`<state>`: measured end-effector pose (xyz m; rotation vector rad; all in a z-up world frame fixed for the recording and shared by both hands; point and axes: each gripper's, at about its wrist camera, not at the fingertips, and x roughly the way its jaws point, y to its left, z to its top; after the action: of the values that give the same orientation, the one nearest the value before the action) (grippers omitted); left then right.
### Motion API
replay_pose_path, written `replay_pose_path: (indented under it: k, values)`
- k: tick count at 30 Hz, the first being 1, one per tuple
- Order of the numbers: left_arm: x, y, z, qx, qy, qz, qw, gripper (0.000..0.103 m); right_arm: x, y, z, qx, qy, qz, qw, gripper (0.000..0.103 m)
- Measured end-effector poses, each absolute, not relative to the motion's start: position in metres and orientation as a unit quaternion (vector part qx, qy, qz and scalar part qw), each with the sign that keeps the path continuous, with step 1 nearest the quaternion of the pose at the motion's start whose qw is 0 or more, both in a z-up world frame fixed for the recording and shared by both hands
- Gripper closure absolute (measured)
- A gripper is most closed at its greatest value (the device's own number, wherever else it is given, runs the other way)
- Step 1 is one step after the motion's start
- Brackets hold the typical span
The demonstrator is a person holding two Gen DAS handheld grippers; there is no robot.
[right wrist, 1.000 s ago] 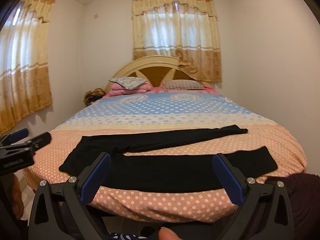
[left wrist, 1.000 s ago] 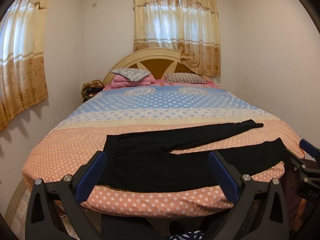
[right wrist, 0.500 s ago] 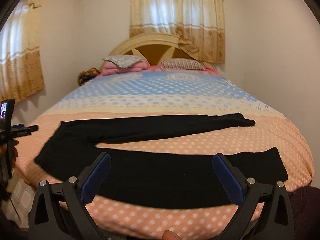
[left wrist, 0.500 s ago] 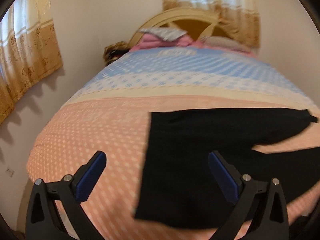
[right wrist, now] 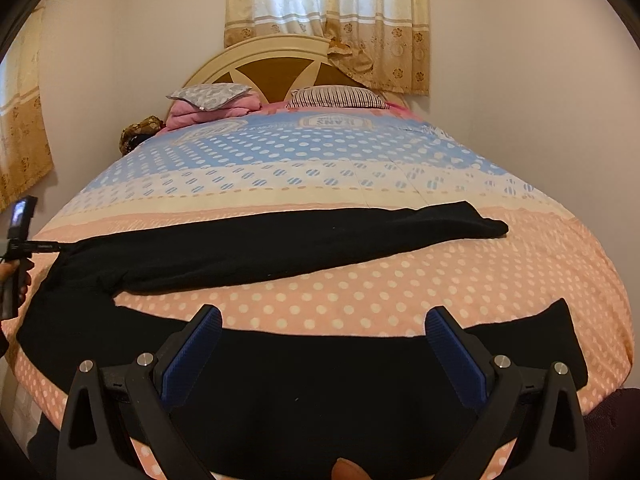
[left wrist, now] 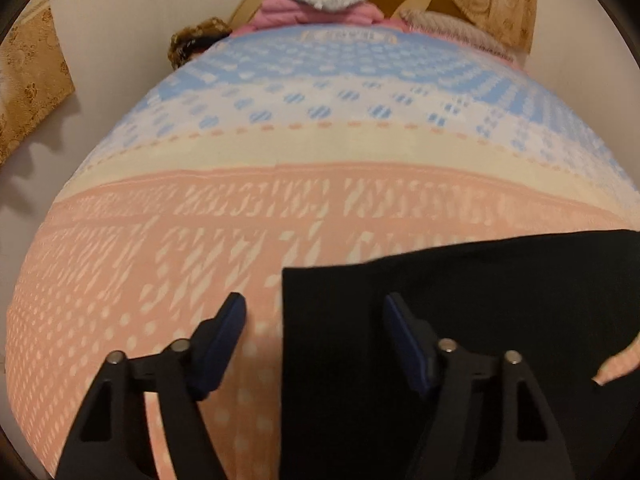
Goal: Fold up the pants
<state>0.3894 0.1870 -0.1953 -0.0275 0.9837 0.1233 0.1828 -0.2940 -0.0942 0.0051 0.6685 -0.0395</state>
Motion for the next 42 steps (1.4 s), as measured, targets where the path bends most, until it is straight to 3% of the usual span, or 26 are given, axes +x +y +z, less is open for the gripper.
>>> replay_pose_path:
  k: [7,12,18,22,27,42]
  values:
    - [0.397,0.195,-0.205,-0.073,0.489,0.007,0.869,0.048,0.212,-0.326,-0.091,0.009,0.336,-0.037,0.941,0.004]
    - [0.404,0.188,-0.205,-0.062,0.491,-0.012,0.869,0.053,0.250,-0.376,-0.084,0.046,0.362,-0.053,0.930,0.029]
    - [0.420,0.194,-0.204,-0.052,0.502,-0.046,0.862,0.068,0.306,-0.456,-0.087,0.103,0.412,-0.097,0.900,0.047]
    - [0.422,0.198,-0.202,-0.065,0.492,-0.075,0.865,0.085,0.339,-0.498,-0.091,0.088,0.426,-0.134,0.890,0.047]
    - [0.420,0.199,-0.204,-0.070,0.488,-0.088,0.866,0.087,0.388,-0.542,-0.107,0.087,0.446,-0.152,0.878,0.052]
    - [0.434,0.191,-0.206,-0.044,0.507,-0.087,0.857,0.088,0.491,-0.584,-0.165,0.124,0.502,-0.091,0.851,0.052]
